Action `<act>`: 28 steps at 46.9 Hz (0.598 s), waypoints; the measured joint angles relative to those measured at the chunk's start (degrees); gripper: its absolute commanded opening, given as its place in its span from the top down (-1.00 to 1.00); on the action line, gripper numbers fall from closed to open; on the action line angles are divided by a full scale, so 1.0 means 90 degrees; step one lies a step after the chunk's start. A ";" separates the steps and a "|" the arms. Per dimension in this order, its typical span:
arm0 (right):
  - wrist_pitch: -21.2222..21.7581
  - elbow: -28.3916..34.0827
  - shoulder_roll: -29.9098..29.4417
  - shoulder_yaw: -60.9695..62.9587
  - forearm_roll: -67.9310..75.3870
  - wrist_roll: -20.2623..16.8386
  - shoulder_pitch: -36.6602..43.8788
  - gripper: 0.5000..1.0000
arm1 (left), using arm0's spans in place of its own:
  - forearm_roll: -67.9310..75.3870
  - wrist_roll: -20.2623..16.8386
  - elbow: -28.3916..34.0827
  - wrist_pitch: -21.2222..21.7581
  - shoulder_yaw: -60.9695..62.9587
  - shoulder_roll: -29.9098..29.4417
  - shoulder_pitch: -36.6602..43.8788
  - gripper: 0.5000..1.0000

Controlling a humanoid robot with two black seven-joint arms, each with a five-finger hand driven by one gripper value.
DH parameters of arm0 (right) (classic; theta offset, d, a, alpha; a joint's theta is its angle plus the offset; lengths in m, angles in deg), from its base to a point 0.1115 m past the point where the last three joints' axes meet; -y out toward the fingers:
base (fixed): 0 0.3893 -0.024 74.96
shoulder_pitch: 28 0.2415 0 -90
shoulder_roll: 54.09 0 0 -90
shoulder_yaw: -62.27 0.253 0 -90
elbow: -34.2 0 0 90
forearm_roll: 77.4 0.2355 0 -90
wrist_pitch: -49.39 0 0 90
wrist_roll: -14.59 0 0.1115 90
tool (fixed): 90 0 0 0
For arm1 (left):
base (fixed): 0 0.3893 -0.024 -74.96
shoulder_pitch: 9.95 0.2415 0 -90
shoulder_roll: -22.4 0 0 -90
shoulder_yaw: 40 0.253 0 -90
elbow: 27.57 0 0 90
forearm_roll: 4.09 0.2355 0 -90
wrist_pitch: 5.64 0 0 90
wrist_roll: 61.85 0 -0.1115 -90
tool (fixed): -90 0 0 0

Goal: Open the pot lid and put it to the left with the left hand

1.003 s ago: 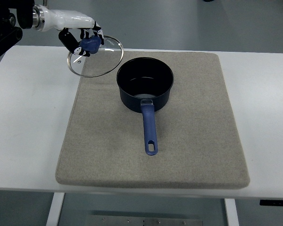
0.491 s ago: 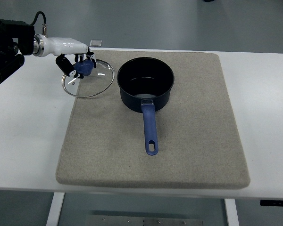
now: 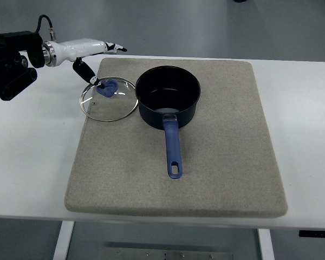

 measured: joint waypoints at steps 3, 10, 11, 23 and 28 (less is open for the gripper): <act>0.0000 0.0000 0.0000 0.0000 0.0001 0.0000 0.0000 -0.67 | -0.0863 0.0000 0.0081 0.0266 -0.0007 -0.0002 0.0179 -0.97; 0.0000 0.0001 0.0000 0.0000 0.0000 -0.0001 0.0000 -0.67 | -0.2321 0.0000 0.0364 0.0810 0.0027 0.0223 0.0500 -0.97; 0.0000 0.0002 0.0000 0.0000 0.0000 0.0000 0.0000 -0.67 | -0.2432 0.0000 0.0388 0.0846 0.0026 0.0281 0.0522 -0.97; 0.0000 0.0001 0.0000 0.0000 0.0000 -0.0002 -0.0001 -0.67 | -0.3724 0.0000 0.0670 0.0892 -0.0518 0.0579 0.0926 -0.98; 0.0000 0.0001 0.0000 0.0000 0.0000 -0.0002 0.0000 -0.67 | -0.4143 0.0000 0.0673 0.0794 -0.1070 0.0587 0.0992 -0.98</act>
